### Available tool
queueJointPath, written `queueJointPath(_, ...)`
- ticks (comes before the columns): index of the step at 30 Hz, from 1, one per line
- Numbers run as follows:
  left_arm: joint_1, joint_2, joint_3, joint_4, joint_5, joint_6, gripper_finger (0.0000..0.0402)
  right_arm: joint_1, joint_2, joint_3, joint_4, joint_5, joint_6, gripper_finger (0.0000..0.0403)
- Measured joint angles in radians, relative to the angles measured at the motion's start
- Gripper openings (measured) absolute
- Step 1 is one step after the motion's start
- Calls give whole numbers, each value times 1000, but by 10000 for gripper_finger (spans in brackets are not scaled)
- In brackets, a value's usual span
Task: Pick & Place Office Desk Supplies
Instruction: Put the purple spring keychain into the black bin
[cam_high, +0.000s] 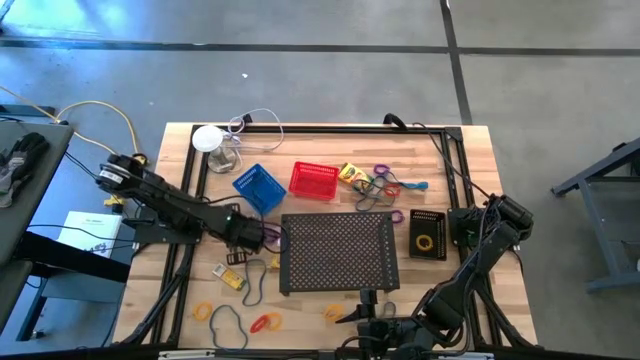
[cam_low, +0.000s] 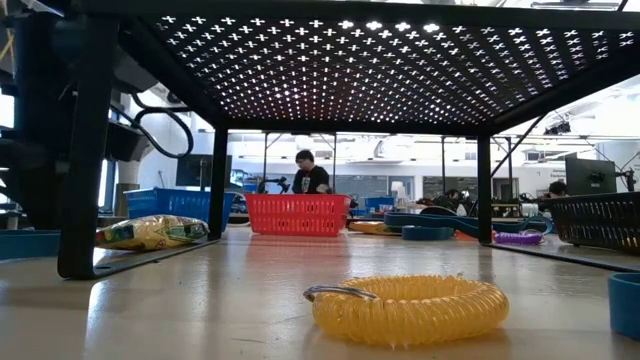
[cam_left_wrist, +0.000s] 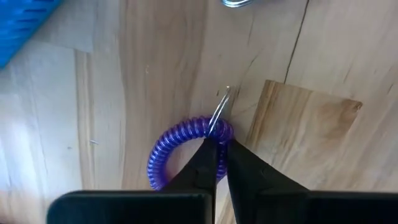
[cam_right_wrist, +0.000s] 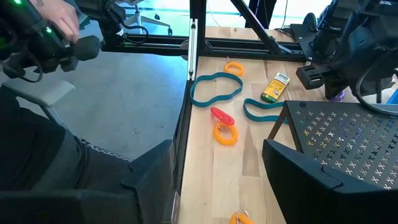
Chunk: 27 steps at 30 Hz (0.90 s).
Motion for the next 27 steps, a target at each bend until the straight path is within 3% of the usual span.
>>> queueJointPath(5, -67, -33, 103, -100, -87, -39, 8, 0, 0, 0, 0, 0, -7, 236)
queueJointPath(12, -188, -52, 364, -393, -157, -135, 6, -6, 0, 0, -4, -4, -7, 236)
queueJointPath(14, -230, -52, 443, -413, -164, -143, 6, -11, 0, 0, -11, -4, -7, 236)
queueJointPath(18, -310, -52, 558, -277, -175, -62, 5, -19, 0, 0, -21, -4, -8, 236)
queueJointPath(27, -403, -48, 616, 362, -111, 224, 4, -71, 0, 0, -29, 3, -75, 236)
